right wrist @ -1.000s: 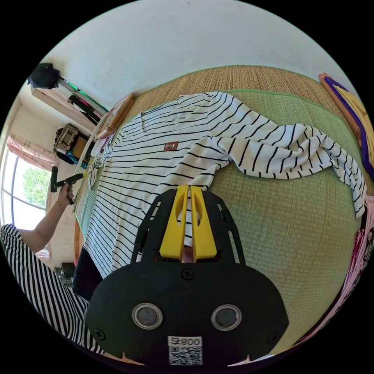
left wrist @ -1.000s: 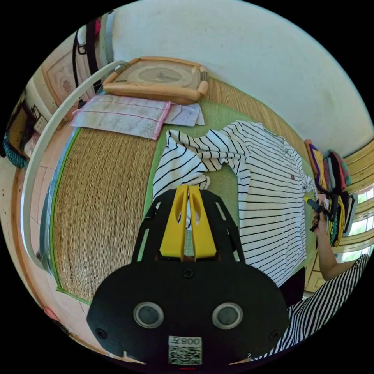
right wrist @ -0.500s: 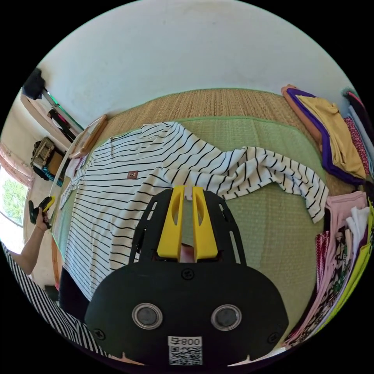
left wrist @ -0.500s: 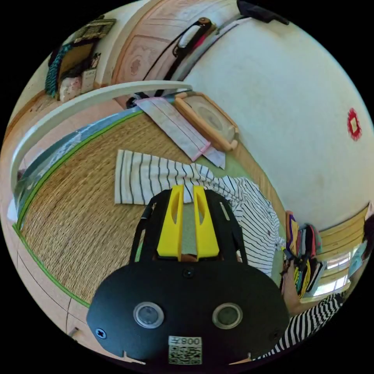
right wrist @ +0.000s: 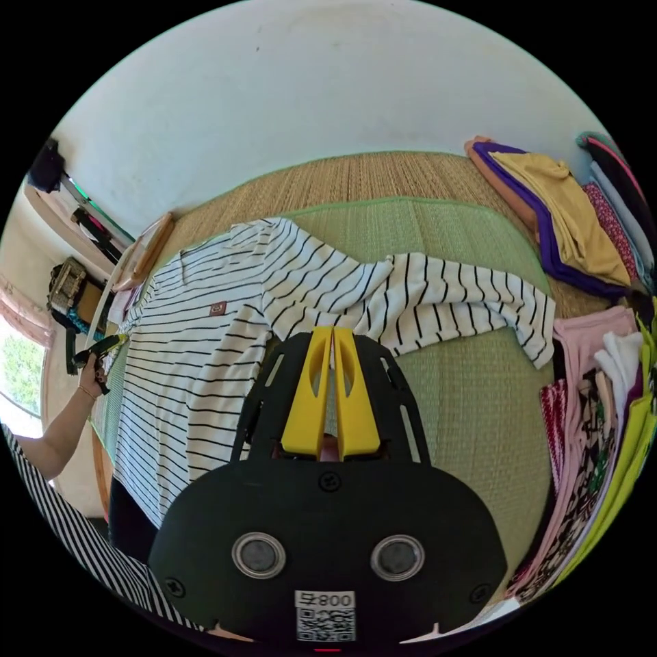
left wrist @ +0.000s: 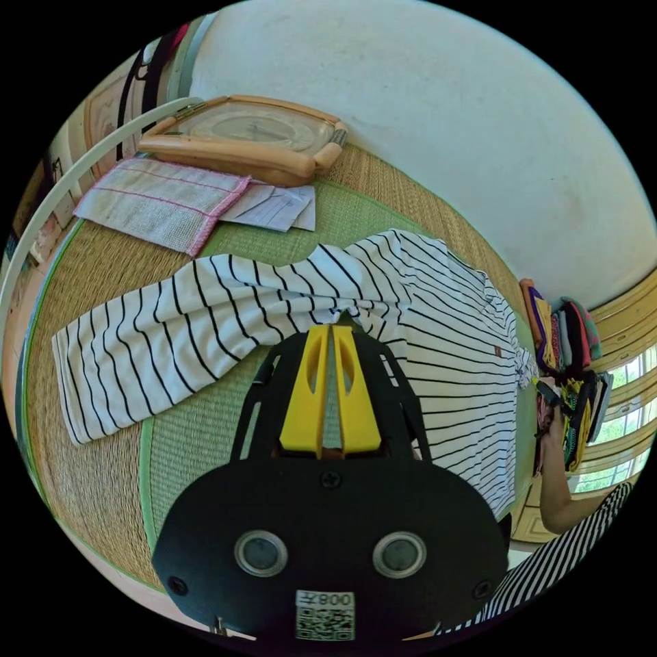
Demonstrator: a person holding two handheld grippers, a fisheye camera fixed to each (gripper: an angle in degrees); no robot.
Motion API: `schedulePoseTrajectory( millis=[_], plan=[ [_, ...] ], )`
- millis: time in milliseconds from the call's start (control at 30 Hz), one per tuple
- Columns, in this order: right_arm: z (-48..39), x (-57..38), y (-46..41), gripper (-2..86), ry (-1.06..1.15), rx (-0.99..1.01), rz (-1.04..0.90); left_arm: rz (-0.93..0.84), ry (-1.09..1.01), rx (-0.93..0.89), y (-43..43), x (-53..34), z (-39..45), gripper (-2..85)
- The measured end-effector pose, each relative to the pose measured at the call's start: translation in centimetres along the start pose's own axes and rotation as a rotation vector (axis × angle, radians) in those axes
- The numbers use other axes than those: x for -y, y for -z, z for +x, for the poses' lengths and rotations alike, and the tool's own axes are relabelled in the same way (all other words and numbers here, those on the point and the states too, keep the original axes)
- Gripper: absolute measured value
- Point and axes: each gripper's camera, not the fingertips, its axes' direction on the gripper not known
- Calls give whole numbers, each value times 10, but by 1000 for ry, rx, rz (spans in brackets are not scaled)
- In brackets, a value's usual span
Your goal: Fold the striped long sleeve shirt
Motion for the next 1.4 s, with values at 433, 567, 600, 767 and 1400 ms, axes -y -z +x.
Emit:
schedulePoseTrajectory(
  millis=[433,567,600,767,1400],
  plan=[
    [19,69,-51,-2,9,-101,-93,-29,-5,84,-3,-1,26,4],
    [3,64,-32,0,38,-89,-41,6,-7,50,5,-7,43,3],
    [-2,60,-28,0,50,-85,-33,22,-27,28,8,-10,52,3],
    [-16,32,-41,0,93,-112,-101,-25,-79,49,1,-13,76,2],
    [22,39,-51,1,30,-42,-158,-114,-131,268,36,-61,74,2]
  ],
)
